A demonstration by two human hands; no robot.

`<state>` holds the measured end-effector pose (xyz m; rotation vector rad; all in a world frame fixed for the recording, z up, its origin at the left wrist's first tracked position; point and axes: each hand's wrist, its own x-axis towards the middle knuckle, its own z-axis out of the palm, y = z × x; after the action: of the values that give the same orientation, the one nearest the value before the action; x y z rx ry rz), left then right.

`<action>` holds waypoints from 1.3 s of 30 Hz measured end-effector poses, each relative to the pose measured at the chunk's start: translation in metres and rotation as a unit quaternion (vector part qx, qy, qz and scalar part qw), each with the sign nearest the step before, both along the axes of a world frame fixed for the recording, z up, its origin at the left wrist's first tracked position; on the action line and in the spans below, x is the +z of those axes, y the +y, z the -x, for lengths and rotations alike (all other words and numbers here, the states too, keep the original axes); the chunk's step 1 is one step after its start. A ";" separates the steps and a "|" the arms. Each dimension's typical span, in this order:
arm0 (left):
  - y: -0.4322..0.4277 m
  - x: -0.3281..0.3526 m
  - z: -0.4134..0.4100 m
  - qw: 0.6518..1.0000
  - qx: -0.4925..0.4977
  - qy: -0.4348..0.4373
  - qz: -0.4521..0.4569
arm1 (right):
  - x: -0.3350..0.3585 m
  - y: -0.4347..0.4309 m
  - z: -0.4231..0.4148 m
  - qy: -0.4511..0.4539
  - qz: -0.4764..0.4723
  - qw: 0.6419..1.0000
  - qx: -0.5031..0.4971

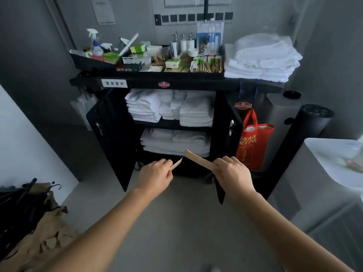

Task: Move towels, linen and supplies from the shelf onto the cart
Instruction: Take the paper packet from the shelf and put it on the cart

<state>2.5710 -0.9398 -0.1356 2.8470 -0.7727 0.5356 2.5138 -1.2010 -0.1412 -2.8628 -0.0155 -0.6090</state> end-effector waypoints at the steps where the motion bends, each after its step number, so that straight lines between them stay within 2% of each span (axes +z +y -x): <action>1: -0.004 -0.003 -0.016 1.000 0.010 0.003 -0.005 | -0.004 -0.004 -0.022 0.004 -0.001 1.000 0.005; 6: -0.018 0.005 -0.091 0.998 0.055 0.002 -0.012 | -0.010 -0.016 -0.122 0.012 0.003 0.998 0.056; 13: 0.003 0.025 -0.181 0.993 0.118 -0.018 0.013 | 0.021 0.005 -0.247 0.001 0.012 0.992 0.127; 18: 0.036 0.039 -0.259 0.991 0.122 -0.051 0.027 | 0.039 0.038 -0.329 -0.017 0.011 0.991 0.134; 22: 0.069 0.029 -0.323 0.992 0.112 -0.044 0.027 | 0.028 0.070 -0.384 -0.004 0.006 0.994 0.111; 27: 0.101 0.003 -0.399 0.998 0.062 -0.002 0.018 | 0.006 0.099 -0.427 0.023 0.011 0.997 0.069; 31: 0.090 -0.014 -0.446 1.000 0.004 0.026 0.016 | -0.001 0.100 -0.444 0.041 0.005 0.999 0.013; 35: 0.072 -0.027 -0.463 0.997 -0.041 0.047 0.035 | -0.013 0.091 -0.450 0.060 0.007 0.998 -0.023; 39: 0.075 -0.032 -0.470 0.996 -0.045 0.048 0.058 | -0.017 0.088 -0.458 0.078 0.002 0.997 -0.020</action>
<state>3.0406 -0.8643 -0.1681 2.6952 -0.8188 0.4146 2.9717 -1.1129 -0.1579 -2.9113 0.0655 -0.3912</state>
